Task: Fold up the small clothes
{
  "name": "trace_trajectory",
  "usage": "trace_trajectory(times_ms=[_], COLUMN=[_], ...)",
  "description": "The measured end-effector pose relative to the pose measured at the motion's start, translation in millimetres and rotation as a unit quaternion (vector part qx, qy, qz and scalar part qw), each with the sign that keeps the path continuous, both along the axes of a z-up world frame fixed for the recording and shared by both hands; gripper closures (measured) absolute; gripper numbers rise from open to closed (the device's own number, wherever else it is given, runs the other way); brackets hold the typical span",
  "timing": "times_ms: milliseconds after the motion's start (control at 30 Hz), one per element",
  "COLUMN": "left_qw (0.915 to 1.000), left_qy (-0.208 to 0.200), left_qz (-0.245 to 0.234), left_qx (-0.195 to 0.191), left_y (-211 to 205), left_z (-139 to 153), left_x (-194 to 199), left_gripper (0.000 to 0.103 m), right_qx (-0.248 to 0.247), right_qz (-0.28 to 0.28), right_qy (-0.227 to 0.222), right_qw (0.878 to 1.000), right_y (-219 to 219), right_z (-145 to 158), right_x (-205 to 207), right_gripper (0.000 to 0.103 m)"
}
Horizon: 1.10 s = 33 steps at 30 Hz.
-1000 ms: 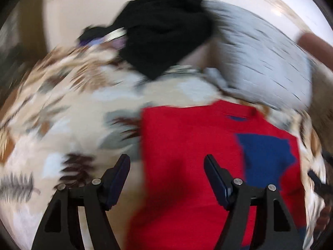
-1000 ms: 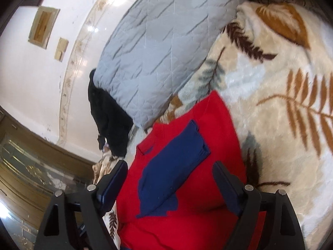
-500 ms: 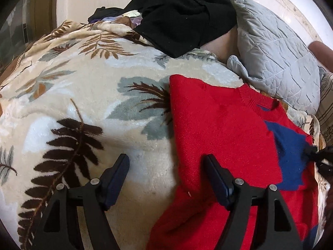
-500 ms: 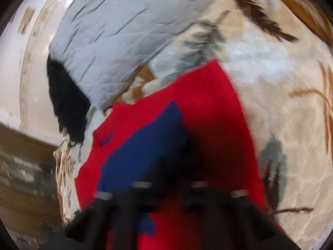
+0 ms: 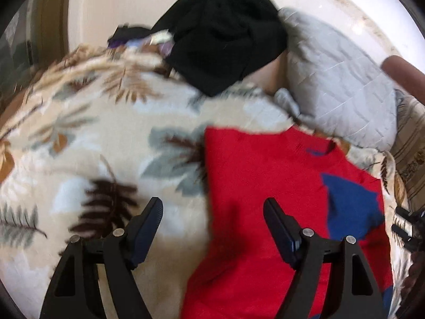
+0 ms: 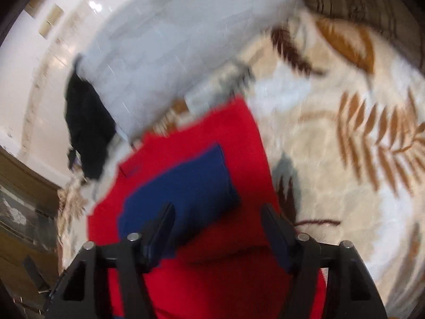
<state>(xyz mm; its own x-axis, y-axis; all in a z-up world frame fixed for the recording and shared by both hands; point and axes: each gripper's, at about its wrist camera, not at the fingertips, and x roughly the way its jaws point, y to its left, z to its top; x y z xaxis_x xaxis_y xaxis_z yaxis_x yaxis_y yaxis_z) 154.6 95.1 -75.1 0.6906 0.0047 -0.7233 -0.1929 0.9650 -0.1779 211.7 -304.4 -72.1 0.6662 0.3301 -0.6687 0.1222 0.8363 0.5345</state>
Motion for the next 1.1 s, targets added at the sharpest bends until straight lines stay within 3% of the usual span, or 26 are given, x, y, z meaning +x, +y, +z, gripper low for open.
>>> trace_trajectory(times_ms=[67,167,200,267,300,400,500,567,633,833,900,967,1100], left_qw=[0.9999,0.9958,0.9981,0.9981,0.9981,0.9986,0.9985,0.9986,0.9982,0.9997,0.9982,0.9925,0.9956], left_qy=[0.006,0.090,0.059,0.058,0.058,0.052,0.051,0.050,0.059,0.010,0.035,0.107,0.089], left_qz=[-0.005,0.000,0.004,0.004,0.004,0.003,0.003,0.003,0.003,0.019,0.022,0.026,0.026], left_qx=[0.015,0.016,0.018,0.022,0.020,0.013,0.023,0.014,0.014,-0.013,-0.044,-0.053,0.002], left_y=[-8,-11,-11,-11,-10,-7,-10,-8,-9,22,37,48,44], left_z=[-5,-49,-50,-48,-48,-51,-51,-51,-45,-4,-13,-45,-41], left_x=[8,28,23,22,21,19,17,16,15,22,42,71,77], left_gripper=[0.025,0.021,0.018,0.018,0.018,0.018,0.018,0.018,0.018,0.018,0.018,0.022,0.023], right_qx=[0.024,0.030,0.025,0.000,0.015,0.026,0.023,0.013,0.011,-0.017,-0.029,-0.029,0.002], right_qz=[0.026,0.093,0.107,0.094,0.087,0.080,0.109,0.120,0.099,0.114,0.113,0.118,0.102], right_qy=[-0.029,-0.038,-0.024,0.074,0.093,0.038,-0.001,0.015,0.075,-0.015,-0.027,-0.015,0.007], right_qw=[0.999,0.994,0.994,0.993,0.992,0.996,0.994,0.993,0.992,0.993,0.993,0.992,0.995], right_y=[7,31,36,34,28,23,34,40,36,41,44,44,37], right_z=[17,19,9,-34,-46,-24,-5,-17,-46,-1,-3,-17,-30], right_x=[1,10,18,35,35,23,23,33,37,9,10,12,24], right_gripper=[0.032,0.031,0.030,0.030,0.033,0.033,0.031,0.025,0.029,0.029,0.029,0.029,0.029])
